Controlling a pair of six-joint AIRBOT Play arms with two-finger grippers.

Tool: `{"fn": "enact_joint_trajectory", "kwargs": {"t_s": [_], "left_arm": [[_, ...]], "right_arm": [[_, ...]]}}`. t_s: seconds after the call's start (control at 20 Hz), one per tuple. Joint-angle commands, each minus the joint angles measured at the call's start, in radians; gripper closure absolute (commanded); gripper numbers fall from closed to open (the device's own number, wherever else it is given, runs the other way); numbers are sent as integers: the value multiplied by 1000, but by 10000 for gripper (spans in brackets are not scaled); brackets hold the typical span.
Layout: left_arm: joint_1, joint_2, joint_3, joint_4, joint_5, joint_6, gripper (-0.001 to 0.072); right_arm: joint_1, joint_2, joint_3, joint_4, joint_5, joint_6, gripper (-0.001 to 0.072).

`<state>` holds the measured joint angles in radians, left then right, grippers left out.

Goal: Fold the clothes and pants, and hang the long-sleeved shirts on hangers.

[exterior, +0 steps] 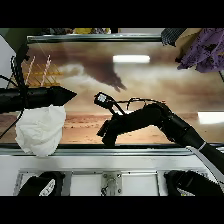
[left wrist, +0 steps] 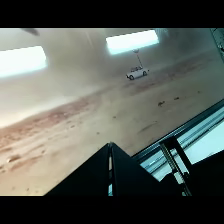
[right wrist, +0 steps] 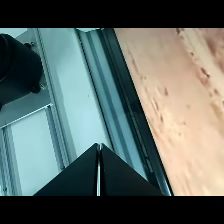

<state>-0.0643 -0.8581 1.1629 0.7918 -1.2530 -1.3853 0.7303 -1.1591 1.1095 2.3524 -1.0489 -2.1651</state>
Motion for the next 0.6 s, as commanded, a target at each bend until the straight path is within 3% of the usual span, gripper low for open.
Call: {"fn": "enact_joint_trajectory", "kwargs": {"t_s": [0.0,0.55], "left_arm": [[0,-1,-2,1,0,0,680],[0,-153,0,-1,0,0,680]], "right_arm": [[1,-1,-1,0,0,0,689],[1,-9,-3,0,2,0,689]]}}
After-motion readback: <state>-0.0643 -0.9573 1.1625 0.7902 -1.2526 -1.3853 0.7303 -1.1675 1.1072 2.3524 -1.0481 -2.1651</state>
